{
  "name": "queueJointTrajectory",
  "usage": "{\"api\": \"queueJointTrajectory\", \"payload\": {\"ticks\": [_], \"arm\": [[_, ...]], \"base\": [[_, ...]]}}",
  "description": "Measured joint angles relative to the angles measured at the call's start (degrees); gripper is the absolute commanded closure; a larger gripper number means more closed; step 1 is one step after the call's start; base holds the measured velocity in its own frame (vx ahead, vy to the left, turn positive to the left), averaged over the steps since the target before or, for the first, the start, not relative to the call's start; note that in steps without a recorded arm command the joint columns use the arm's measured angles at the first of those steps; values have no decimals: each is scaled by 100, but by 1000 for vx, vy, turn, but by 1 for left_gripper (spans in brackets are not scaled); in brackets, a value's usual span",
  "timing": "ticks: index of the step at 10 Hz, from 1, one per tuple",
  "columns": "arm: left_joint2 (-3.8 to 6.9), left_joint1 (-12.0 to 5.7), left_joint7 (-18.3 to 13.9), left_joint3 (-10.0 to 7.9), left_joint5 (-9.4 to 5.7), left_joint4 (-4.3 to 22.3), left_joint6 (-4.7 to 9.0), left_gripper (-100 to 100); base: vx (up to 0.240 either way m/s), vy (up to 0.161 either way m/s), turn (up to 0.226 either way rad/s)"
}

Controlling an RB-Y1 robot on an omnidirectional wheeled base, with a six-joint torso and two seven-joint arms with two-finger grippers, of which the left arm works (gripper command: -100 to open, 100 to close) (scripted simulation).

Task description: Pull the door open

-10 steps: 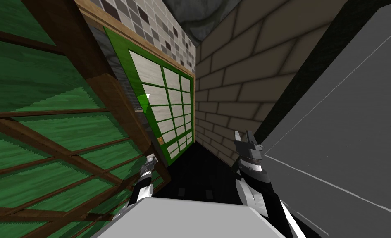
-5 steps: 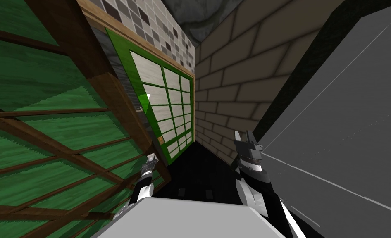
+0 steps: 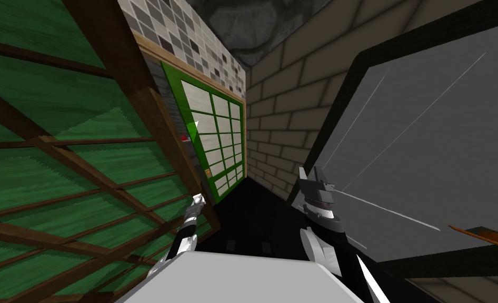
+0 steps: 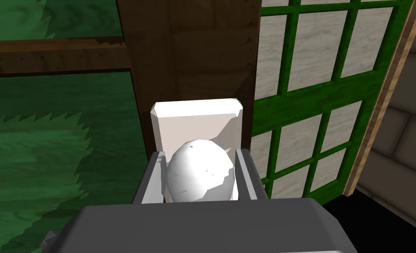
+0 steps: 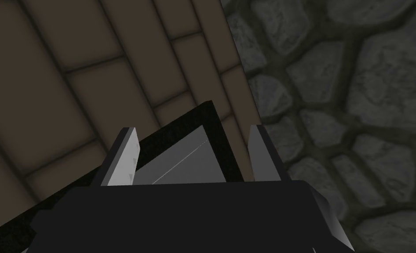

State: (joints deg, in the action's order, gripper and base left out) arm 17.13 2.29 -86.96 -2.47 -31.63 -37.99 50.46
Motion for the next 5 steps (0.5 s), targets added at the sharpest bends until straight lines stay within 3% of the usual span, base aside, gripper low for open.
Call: {"api": "queueJointTrajectory", "payload": {"ticks": [3, 5], "arm": [[9, 61, -84, 139, 80, -88, -54, 100], [69, 62, -181, 244, 144, -89, -14, 100]], "base": [[-159, -35, -32], [-231, 23, -71]]}}
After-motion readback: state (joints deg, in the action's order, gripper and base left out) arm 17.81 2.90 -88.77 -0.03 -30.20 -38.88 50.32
